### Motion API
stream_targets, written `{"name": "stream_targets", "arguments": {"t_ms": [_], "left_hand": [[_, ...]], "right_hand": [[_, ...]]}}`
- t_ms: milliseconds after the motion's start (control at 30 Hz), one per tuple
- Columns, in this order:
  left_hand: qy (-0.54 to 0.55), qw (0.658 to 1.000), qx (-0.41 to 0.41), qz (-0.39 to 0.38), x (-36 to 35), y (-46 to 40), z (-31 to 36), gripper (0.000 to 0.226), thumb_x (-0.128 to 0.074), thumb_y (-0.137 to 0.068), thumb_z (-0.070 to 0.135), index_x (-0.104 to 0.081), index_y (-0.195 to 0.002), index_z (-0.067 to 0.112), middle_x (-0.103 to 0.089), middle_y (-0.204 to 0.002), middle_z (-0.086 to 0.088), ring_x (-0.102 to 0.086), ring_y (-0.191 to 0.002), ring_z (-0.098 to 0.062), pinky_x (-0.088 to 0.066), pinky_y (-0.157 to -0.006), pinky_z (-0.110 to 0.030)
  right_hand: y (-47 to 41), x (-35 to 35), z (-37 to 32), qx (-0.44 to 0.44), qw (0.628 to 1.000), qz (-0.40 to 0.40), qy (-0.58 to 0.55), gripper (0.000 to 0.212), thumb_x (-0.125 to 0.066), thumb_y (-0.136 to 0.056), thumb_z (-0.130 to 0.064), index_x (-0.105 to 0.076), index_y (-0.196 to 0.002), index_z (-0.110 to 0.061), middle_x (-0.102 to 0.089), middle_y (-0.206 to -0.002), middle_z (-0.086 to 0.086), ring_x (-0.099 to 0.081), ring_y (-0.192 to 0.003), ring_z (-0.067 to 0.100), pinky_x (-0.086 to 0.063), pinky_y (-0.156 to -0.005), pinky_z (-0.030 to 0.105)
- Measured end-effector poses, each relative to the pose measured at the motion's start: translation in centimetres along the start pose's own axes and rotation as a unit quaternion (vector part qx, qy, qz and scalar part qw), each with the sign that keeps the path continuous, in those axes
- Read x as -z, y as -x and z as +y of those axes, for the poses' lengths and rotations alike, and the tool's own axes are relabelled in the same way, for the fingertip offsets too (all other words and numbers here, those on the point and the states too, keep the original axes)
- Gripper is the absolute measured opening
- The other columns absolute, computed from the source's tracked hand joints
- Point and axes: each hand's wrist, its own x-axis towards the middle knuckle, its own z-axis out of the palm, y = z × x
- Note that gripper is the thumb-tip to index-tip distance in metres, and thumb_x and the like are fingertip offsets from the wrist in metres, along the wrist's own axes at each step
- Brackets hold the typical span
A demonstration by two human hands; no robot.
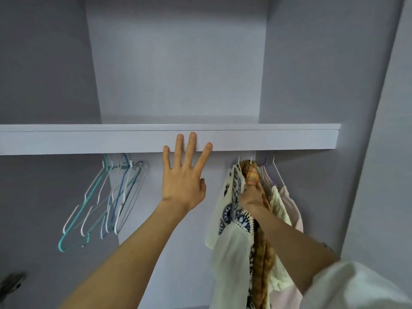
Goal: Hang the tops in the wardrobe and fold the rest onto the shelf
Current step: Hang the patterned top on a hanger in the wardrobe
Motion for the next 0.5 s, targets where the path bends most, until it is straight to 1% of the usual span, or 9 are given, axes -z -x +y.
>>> {"name": "stream_targets", "arguments": {"t_ms": [67,133,167,233,300,367,400,433,500], "left_hand": [[0.027,0.999,-0.002,-0.025,0.7,0.7,-0.2,0.086,-0.048,-0.090,0.039,0.015,-0.148,0.034,0.033,-0.151,-0.006,0.029,-0.140,-0.032,0.006,-0.113,-0.056],[0.074,0.996,0.016,-0.047,1.4,2.8,-0.5,0.076,-0.048,-0.091,0.035,0.000,-0.151,0.031,0.017,-0.158,-0.008,0.017,-0.144,-0.031,0.001,-0.115,-0.056],[0.098,0.993,0.032,-0.053,1.8,4.4,-0.7,0.072,-0.049,-0.092,0.032,-0.009,-0.151,0.029,0.009,-0.159,-0.010,0.011,-0.145,-0.031,-0.002,-0.116,-0.056],[0.140,0.985,0.081,-0.060,2.6,8.4,-1.9,0.065,-0.055,-0.090,0.026,-0.026,-0.149,0.024,-0.007,-0.158,-0.013,-0.002,-0.146,-0.034,-0.005,-0.115,-0.057],[0.150,0.975,0.145,-0.080,3.6,12.9,-3.9,0.060,-0.058,-0.089,0.022,-0.036,-0.145,0.020,-0.016,-0.157,-0.013,-0.011,-0.145,-0.035,-0.008,-0.114,-0.055],[0.149,0.965,0.194,-0.097,4.2,16.0,-5.6,0.057,-0.058,-0.089,0.021,-0.040,-0.142,0.017,-0.022,-0.155,-0.013,-0.019,-0.143,-0.034,-0.015,-0.114,-0.055],[0.130,0.956,0.237,-0.111,5.4,19.1,-7.2,0.055,-0.058,-0.089,0.021,-0.042,-0.141,0.015,-0.026,-0.153,-0.014,-0.024,-0.140,-0.034,-0.020,-0.113,-0.054],[0.136,0.954,0.242,-0.110,5.6,19.7,-7.5,0.053,-0.059,-0.088,0.021,-0.044,-0.139,0.014,-0.030,-0.151,-0.014,-0.028,-0.138,-0.034,-0.024,-0.111,-0.052],[0.104,0.940,0.297,-0.132,7.9,24.4,-9.5,0.051,-0.058,-0.089,0.023,-0.046,-0.138,0.014,-0.036,-0.147,-0.012,-0.034,-0.135,-0.031,-0.025,-0.111,-0.046]], "right_hand": [[2.1,-0.1,0.2,0.024,0.996,0.001,0.090,0.046,-0.046,-0.094,-0.016,-0.039,-0.139,-0.013,-0.026,-0.145,0.019,-0.027,-0.133,0.039,-0.028,-0.108,0.045],[5.3,-0.7,0.7,0.093,0.986,0.005,0.139,0.048,-0.043,-0.095,-0.021,-0.033,-0.143,-0.019,-0.026,-0.142,0.013,-0.025,-0.132,0.035,-0.029,-0.107,0.046],[7.0,-1.0,1.1,0.144,0.981,-0.001,0.130,0.047,-0.041,-0.096,-0.021,-0.034,-0.143,-0.019,-0.029,-0.142,0.011,-0.027,-0.131,0.031,-0.031,-0.106,0.042],[10.6,-1.9,1.1,0.259,0.963,-0.034,0.071,0.043,-0.043,-0.096,-0.015,-0.044,-0.139,-0.013,-0.044,-0.137,0.009,-0.038,-0.128,0.026,-0.034,-0.105,0.035],[14.2,-2.9,0.2,0.344,0.933,-0.101,0.019,0.037,-0.048,-0.095,-0.011,-0.052,-0.132,-0.011,-0.055,-0.129,0.006,-0.046,-0.123,0.022,-0.036,-0.103,0.031],[16.5,-3.5,-0.7,0.387,0.907,-0.166,0.003,0.034,-0.048,-0.095,-0.012,-0.054,-0.129,-0.014,-0.058,-0.126,0.000,-0.048,-0.121,0.016,-0.037,-0.102,0.027],[18.4,-5.1,-1.8,0.409,0.886,-0.217,-0.008,0.033,-0.047,-0.096,-0.014,-0.055,-0.128,-0.016,-0.058,-0.124,-0.003,-0.048,-0.120,0.013,-0.037,-0.101,0.025],[18.6,-5.2,-2.1,0.409,0.881,-0.237,-0.005,0.032,-0.046,-0.096,-0.014,-0.055,-0.127,-0.016,-0.059,-0.122,-0.004,-0.048,-0.119,0.012,-0.036,-0.100,0.023],[21.2,-8.0,-4.3,0.452,0.839,-0.303,-0.009,0.030,-0.046,-0.097,-0.014,-0.057,-0.125,-0.013,-0.061,-0.120,-0.001,-0.051,-0.117,0.014,-0.037,-0.099,0.024]]}}
